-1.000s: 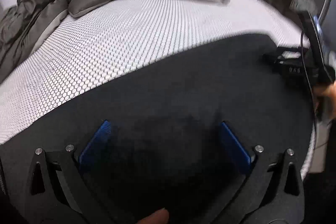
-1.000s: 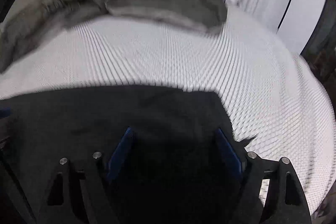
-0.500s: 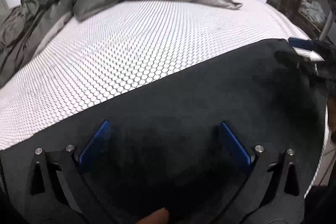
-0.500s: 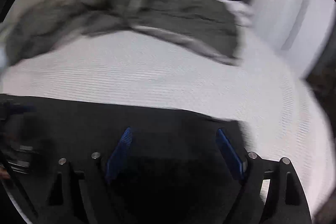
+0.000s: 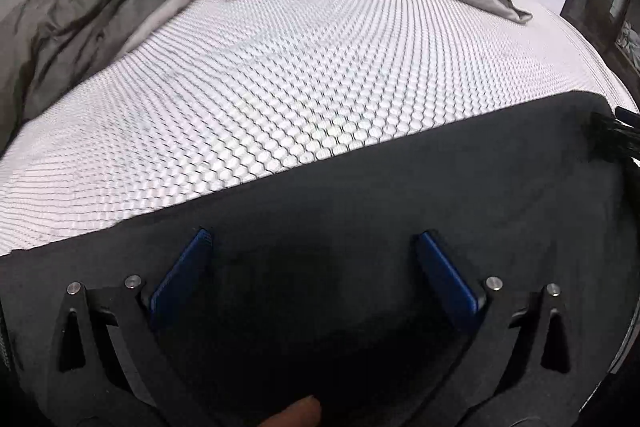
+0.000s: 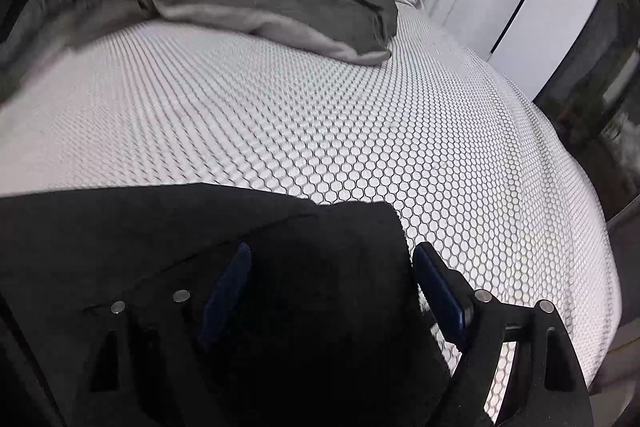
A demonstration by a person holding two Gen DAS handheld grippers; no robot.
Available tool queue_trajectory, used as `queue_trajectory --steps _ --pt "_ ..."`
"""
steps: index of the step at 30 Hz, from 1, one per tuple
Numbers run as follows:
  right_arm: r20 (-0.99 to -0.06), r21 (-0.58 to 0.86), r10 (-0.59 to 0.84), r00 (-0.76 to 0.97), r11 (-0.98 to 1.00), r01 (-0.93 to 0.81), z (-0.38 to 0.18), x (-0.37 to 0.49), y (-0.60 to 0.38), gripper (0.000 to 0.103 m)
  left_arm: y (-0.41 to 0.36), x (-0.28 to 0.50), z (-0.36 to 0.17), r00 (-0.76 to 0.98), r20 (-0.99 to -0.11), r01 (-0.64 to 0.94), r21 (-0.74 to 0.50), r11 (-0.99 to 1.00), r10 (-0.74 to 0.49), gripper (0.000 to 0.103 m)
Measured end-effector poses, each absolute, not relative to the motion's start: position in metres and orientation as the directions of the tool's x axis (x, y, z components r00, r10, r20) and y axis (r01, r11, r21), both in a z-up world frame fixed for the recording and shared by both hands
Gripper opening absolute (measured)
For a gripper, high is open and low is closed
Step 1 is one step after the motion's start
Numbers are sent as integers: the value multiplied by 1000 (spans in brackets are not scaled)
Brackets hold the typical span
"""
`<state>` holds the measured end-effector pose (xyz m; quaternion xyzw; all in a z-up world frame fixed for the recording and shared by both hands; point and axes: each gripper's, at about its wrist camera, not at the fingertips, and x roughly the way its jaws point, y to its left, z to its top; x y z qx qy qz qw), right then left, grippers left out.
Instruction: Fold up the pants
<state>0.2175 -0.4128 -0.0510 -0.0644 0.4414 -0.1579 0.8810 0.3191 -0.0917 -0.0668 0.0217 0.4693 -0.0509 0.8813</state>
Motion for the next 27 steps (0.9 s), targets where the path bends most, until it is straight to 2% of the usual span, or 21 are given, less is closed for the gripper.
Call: queue_trajectory --steps 3,7,9,11,12,15,18,22,25,27 --pt "-743 -199 -261 616 965 169 -25 197 -401 85 -102 301 -42 584 -796 176 -69 982 -161 102" --pt "-745 -95 -44 665 995 -40 -13 166 -352 87 -153 271 -36 538 -787 370 -100 924 -301 102" --pt "-773 -42 65 631 987 -152 -28 158 -329 87 -171 266 -47 497 -818 413 -70 908 -289 102" --pt "-801 -27 108 588 976 -216 -46 155 -311 87 -182 264 -63 483 -845 421 -4 907 -228 103" --pt "-816 -53 89 571 972 -227 -54 156 -309 87 -181 264 -69 477 -854 413 7 911 -210 103" --pt "-809 -287 -146 569 943 -166 -77 154 -317 88 -168 265 -70 476 -855 380 -14 925 -208 103" --pt "-794 -246 -175 583 968 -45 -65 147 -360 87 -155 260 -63 505 -842 339 -12 941 -192 102" --pt "-768 -205 -142 624 978 -29 -47 121 -375 87 -143 242 -49 524 -819 328 -59 943 -234 102" --pt "-764 -135 -15 645 981 -137 -41 97 -350 87 -150 220 -38 514 -798 380 -117 918 -315 102" --pt "-774 -89 75 629 970 -225 -45 89 -331 87 -160 209 -41 494 -804 430 -106 897 -332 102"
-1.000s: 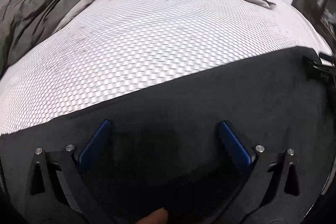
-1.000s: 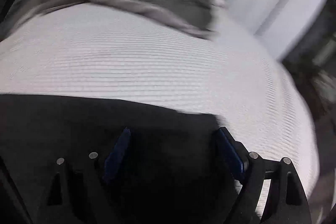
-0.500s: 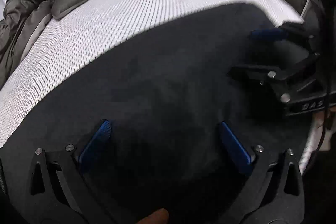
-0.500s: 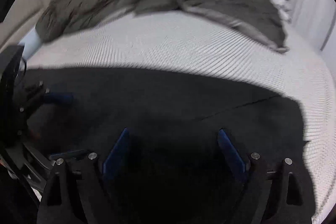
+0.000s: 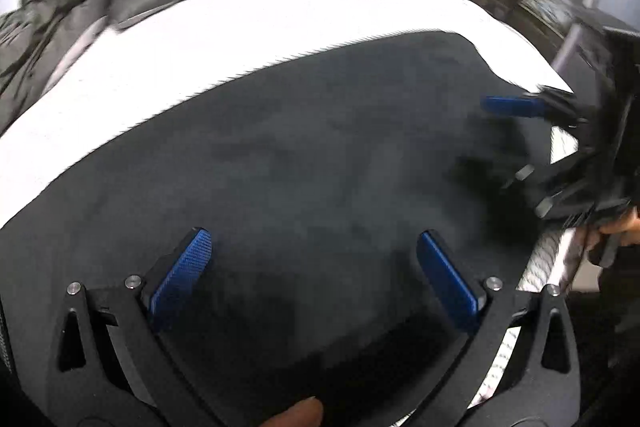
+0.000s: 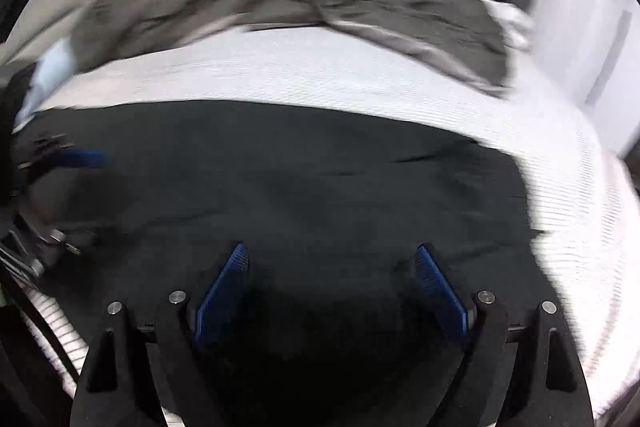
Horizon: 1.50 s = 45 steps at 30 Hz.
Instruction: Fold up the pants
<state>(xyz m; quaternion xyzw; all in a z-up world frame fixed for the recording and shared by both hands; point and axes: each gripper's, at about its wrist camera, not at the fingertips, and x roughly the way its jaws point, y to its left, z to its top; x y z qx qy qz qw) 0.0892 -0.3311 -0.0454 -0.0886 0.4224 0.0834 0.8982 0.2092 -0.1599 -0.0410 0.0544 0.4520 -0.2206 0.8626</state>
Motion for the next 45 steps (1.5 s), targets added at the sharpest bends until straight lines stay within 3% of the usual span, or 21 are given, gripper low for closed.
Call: queue_trajectory --steps 2,4,8,11,14,19,21,23,26,29,33,35,41,45 --pt "-801 -98 91 591 955 -280 -62 85 -316 87 -166 209 -50 478 -830 443 -53 895 -286 102" --pt "-819 -201 -2 573 937 -285 -78 85 -318 88 -160 206 -59 469 -846 432 -31 901 -254 103" --pt "-771 -275 -176 612 959 -71 -72 80 -377 85 -134 197 -55 493 -836 373 -49 927 -242 103" --pt "-763 -160 -94 640 986 -46 -62 63 -404 86 -118 188 -50 520 -825 326 -47 944 -221 102" --pt "-736 -196 -124 665 980 -35 -57 51 -390 86 -117 174 -42 538 -800 342 -78 937 -263 102" --pt "-729 -34 117 674 978 -207 -53 24 -343 86 -140 153 -38 500 -785 448 -126 885 -365 102" --pt "-754 -53 152 638 955 -291 -62 28 -317 86 -156 142 -44 493 -802 471 -80 878 -338 102" --pt "-784 -141 75 616 945 -294 -73 28 -312 86 -157 138 -51 485 -822 465 -47 884 -299 103" --pt "-787 -187 -21 616 960 -206 -77 31 -340 87 -147 139 -58 481 -830 443 -47 895 -282 103" --pt "-762 -222 -184 620 975 16 -70 31 -397 88 -140 135 -56 497 -825 416 -45 908 -268 103" --pt "-750 -67 -138 647 989 133 -57 22 -438 87 -145 127 -43 548 -789 429 -22 903 -279 102" --pt "-726 -89 -132 675 991 99 -49 29 -429 87 -158 122 -38 544 -773 467 -43 883 -325 102" --pt "-738 -76 105 667 969 -237 -51 30 -351 88 -197 118 -52 505 -799 530 -11 848 -326 103" --pt "-796 -196 30 605 932 -305 -79 35 -336 88 -199 126 -59 478 -821 539 -9 843 -314 103"
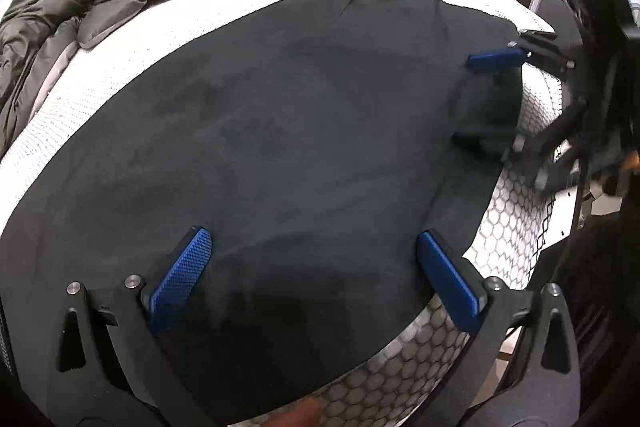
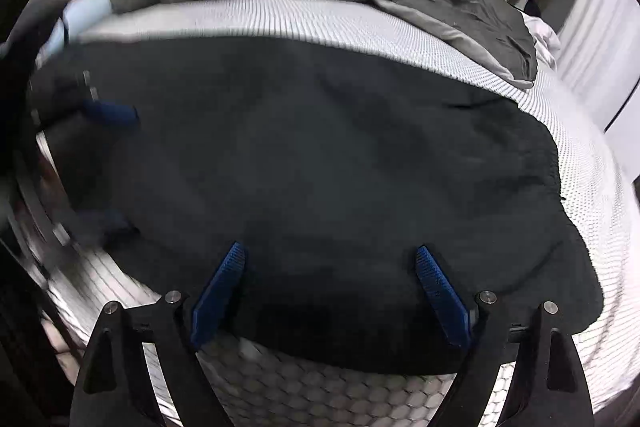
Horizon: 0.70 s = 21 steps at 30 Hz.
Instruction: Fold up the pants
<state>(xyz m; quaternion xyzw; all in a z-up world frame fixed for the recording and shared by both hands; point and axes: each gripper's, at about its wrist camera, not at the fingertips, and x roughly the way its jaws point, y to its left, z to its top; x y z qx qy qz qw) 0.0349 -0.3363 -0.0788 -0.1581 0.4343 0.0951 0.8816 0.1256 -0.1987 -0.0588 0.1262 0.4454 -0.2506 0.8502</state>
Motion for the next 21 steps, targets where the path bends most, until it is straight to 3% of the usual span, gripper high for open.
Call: queue_trajectory --steps 3,6,10,13,16,21 --pt "-775 -209 -68 628 966 -153 -66 32 -378 89 -187 130 -58 462 -825 542 -28 840 -326 103" --pt "-743 -286 -308 594 949 134 -65 36 -444 89 -174 134 -60 459 -829 535 -30 844 -320 103" --pt "-755 -187 -254 605 967 173 -60 30 -469 89 -167 128 -57 472 -823 524 -26 851 -316 103" --pt "-721 -164 -217 658 976 141 -42 15 -456 89 -170 123 -41 503 -783 534 -51 844 -366 103" --pt "-696 -104 -73 714 995 0 -31 10 -421 89 -179 128 -34 501 -755 538 -112 835 -424 103" --pt "-758 -83 104 644 964 -253 -55 26 -342 89 -209 147 -52 480 -803 527 -59 848 -354 103"
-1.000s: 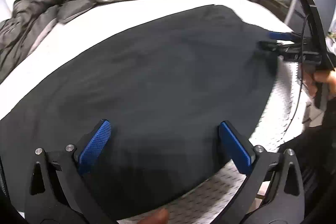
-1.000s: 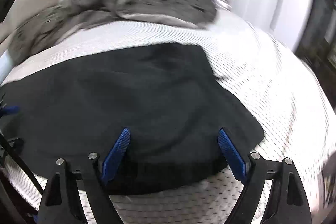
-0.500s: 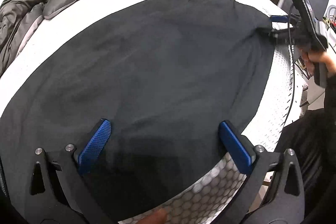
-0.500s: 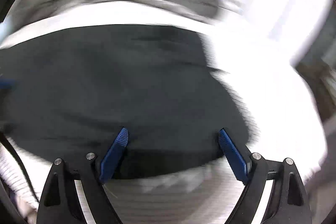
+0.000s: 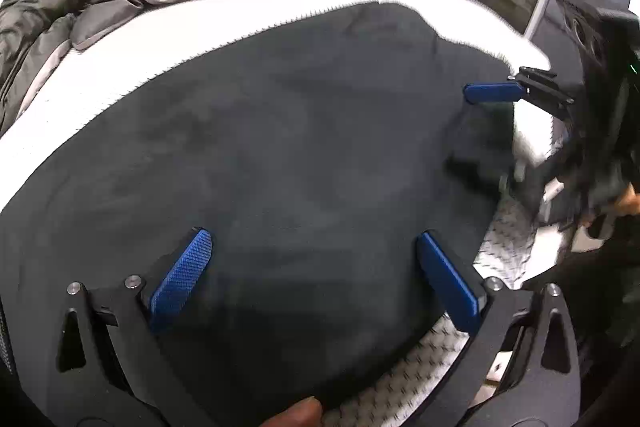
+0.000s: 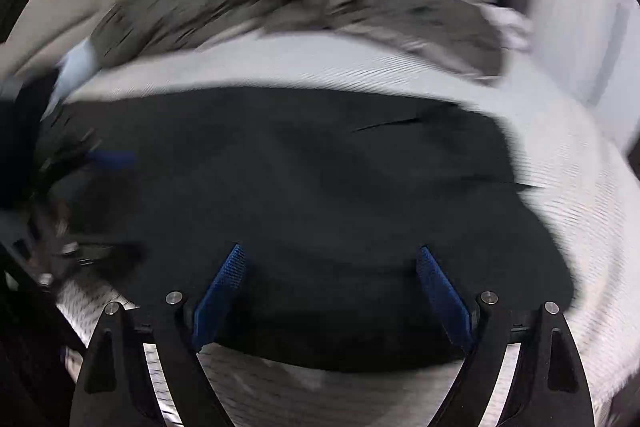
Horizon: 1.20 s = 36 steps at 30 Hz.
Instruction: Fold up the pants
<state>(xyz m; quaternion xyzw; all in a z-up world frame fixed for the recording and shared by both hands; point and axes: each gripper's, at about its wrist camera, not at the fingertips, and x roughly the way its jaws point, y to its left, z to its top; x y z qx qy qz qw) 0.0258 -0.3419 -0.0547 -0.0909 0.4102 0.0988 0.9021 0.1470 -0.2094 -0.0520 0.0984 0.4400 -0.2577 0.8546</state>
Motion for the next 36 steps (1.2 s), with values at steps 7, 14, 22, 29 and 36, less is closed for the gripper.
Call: queue_trajectory --steps 7,14,22,29,36 --pt "-752 -228 -183 634 974 11 -66 33 -396 89 -191 155 -57 454 -834 506 -48 861 -313 103" --pt "-710 -159 -244 661 969 188 -46 21 -442 89 -155 163 -31 514 -787 446 -95 890 -342 103" --pt "-719 -62 31 694 992 -108 -34 69 -359 89 -181 225 -34 542 -776 399 -100 912 -322 103" --pt "-769 -311 -198 608 947 -85 -73 103 -344 89 -181 252 -64 494 -845 382 -1 924 -205 103" --pt "-783 -108 -190 593 979 171 -69 83 -443 89 -148 254 -63 513 -848 287 22 958 -134 103"
